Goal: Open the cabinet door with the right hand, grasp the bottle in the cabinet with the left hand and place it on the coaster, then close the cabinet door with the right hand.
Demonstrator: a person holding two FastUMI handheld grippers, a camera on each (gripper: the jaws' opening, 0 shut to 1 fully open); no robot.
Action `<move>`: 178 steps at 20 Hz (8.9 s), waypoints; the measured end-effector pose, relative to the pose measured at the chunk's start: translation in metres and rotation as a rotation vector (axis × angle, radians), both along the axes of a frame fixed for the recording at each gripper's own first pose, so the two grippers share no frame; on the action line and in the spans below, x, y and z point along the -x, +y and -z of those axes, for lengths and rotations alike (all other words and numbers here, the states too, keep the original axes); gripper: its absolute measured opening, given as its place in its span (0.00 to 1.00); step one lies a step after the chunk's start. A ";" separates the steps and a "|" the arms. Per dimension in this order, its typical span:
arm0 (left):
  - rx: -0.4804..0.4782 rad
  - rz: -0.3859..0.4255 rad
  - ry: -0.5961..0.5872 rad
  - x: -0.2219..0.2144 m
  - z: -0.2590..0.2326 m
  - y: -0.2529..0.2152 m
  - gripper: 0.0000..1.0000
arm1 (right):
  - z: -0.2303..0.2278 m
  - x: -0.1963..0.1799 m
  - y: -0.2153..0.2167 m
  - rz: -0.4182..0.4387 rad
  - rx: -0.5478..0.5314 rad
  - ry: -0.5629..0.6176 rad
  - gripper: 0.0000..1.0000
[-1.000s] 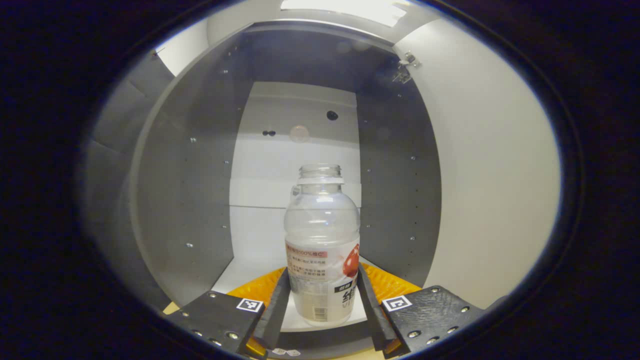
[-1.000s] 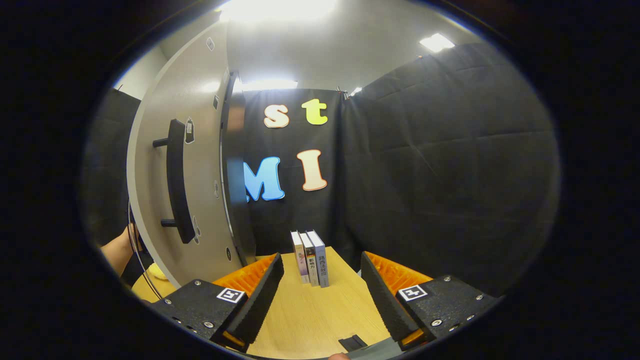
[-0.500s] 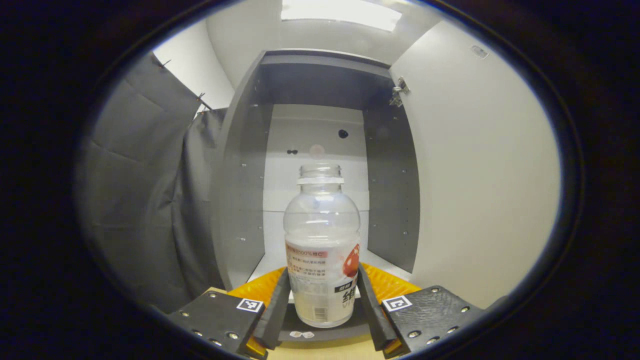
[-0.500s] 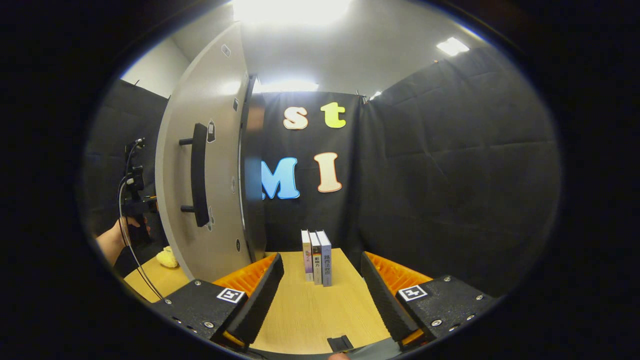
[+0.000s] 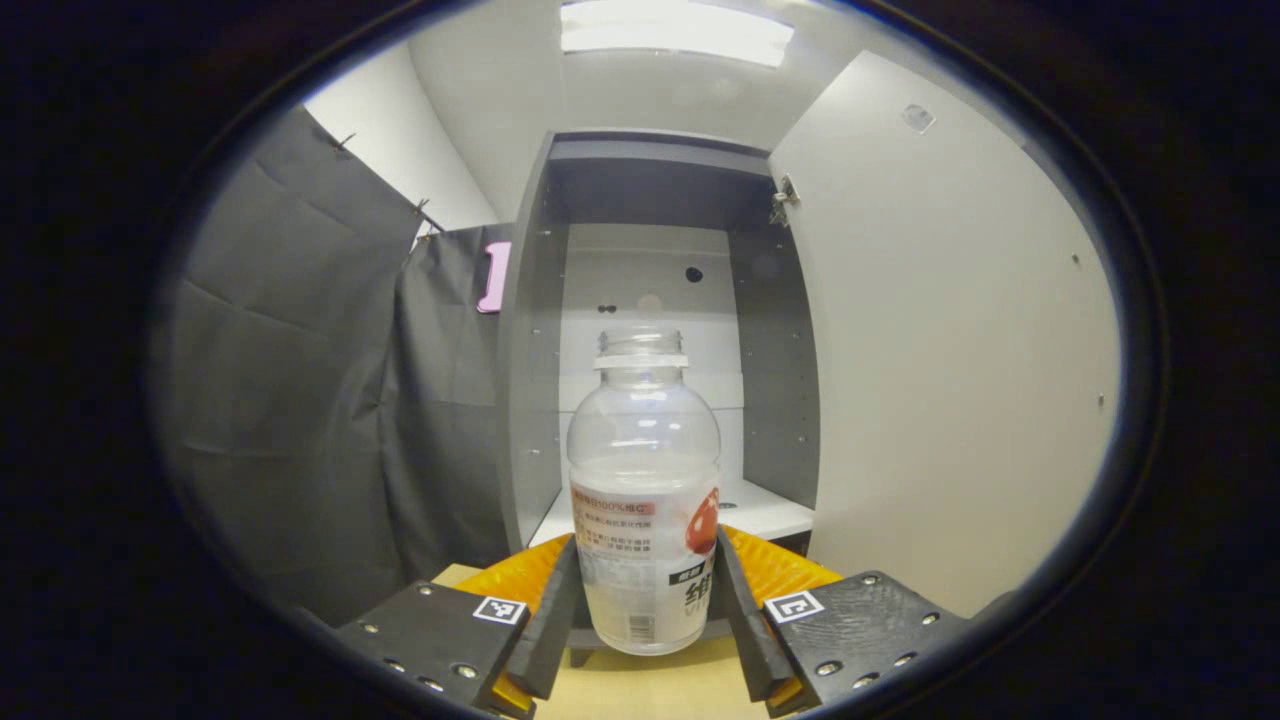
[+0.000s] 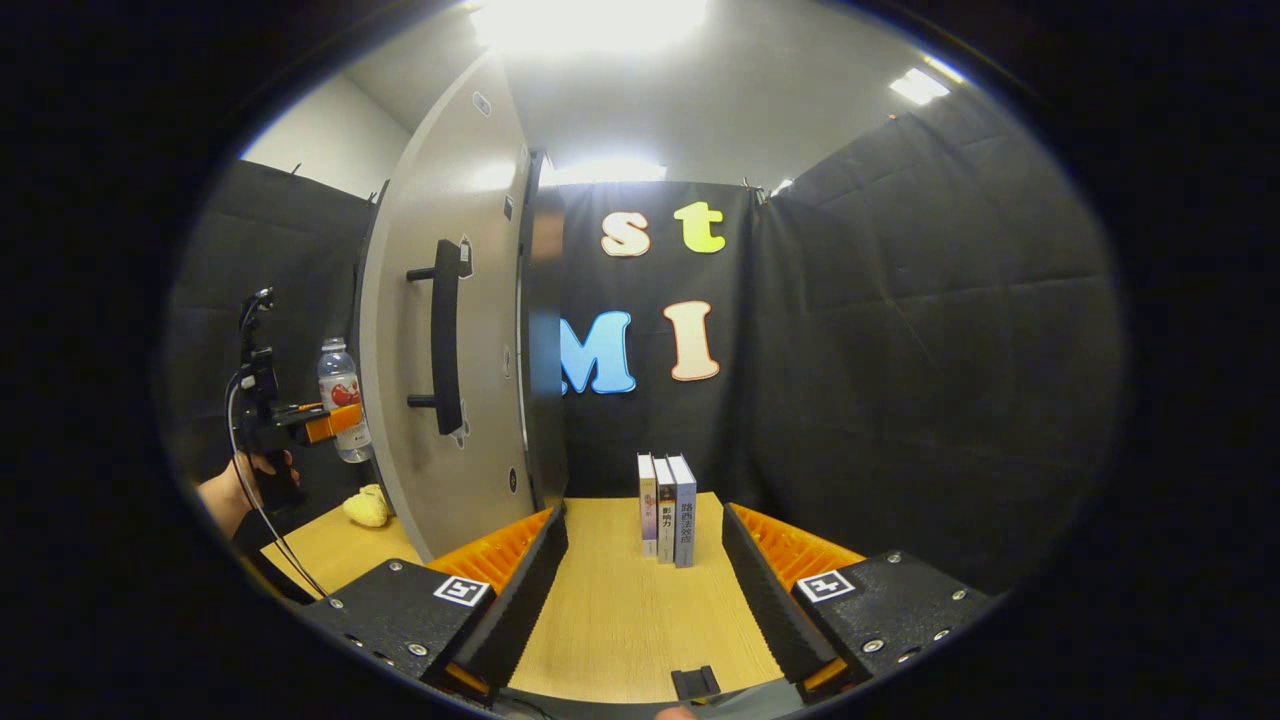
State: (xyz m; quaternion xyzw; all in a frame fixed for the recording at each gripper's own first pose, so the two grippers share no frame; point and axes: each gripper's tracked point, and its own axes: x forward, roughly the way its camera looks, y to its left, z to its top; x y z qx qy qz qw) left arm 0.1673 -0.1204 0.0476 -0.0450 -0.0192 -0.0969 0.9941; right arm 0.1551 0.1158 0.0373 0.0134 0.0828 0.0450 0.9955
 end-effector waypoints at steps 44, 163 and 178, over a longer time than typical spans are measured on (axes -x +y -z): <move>0.024 -0.015 0.275 0.163 0.309 0.003 0.71 | 0.050 -0.008 0.022 -0.030 0.018 0.090 0.96; 0.040 -0.150 0.076 0.130 0.019 0.232 0.78 | -0.051 -0.040 0.208 -0.069 -0.057 -0.141 0.94; 0.013 -0.126 0.067 0.128 -0.003 0.132 0.82 | -0.032 -0.045 0.124 -0.057 -0.086 -0.137 0.94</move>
